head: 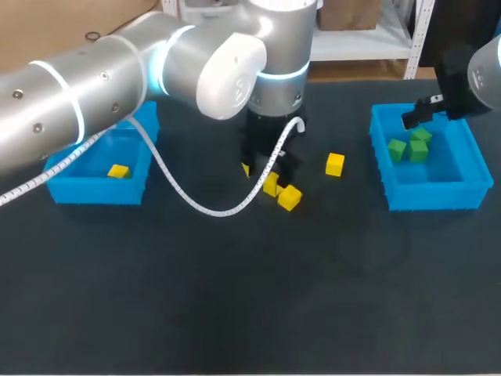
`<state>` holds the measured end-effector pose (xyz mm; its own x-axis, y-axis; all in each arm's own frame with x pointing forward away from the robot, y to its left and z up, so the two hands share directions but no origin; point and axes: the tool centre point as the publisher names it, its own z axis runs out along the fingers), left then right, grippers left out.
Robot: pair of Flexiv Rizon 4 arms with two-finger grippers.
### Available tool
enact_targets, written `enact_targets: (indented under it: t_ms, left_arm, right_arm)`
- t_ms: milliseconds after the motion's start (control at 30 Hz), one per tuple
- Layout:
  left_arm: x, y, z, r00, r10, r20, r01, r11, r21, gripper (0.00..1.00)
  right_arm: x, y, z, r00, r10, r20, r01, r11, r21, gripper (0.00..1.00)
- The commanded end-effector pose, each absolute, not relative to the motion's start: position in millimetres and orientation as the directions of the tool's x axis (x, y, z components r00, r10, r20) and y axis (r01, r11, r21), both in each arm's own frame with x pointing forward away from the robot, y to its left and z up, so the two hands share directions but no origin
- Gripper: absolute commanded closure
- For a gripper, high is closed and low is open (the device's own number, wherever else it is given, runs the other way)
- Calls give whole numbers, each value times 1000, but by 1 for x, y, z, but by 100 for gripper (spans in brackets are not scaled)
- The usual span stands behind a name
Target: Put the green cubes in the right bin and the yellow cubes in the left bin.
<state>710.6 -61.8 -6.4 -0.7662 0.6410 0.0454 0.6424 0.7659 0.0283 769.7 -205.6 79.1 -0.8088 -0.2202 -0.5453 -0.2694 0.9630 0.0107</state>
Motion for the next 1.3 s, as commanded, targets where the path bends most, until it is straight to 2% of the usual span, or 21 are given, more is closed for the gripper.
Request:
enact_targets:
  t_ms: [33,333,467,733,833,1000,1300]
  left_arm:
    - [710,-61,-6,-762,646,49,647,762,11,100]
    - [705,-59,-2,-753,656,50,655,755,-33,100]
    - [714,-45,19,-782,623,-17,623,782,-20,100]
    - [748,34,97,-860,444,-251,423,896,137,100]
    - [751,66,117,-871,393,-295,350,918,189,100]
    - [747,117,121,-904,314,-289,244,936,254,100]
    - [734,193,99,-957,141,-254,61,953,298,100]
  right_arm:
    - [769,-205,78,-807,-219,-549,-266,964,7,0]
    - [769,-205,78,-807,-219,-549,-266,964,7,0]
    - [769,-205,78,-807,-219,-549,-266,964,7,0]
    - [769,-205,78,-807,-219,-549,-266,964,7,0]
    - [769,-205,78,-807,-219,-549,-266,964,7,0]
    - [769,-205,78,-807,-219,-549,-266,964,7,0]
    - [769,-205,78,-807,-219,-549,-266,964,7,0]
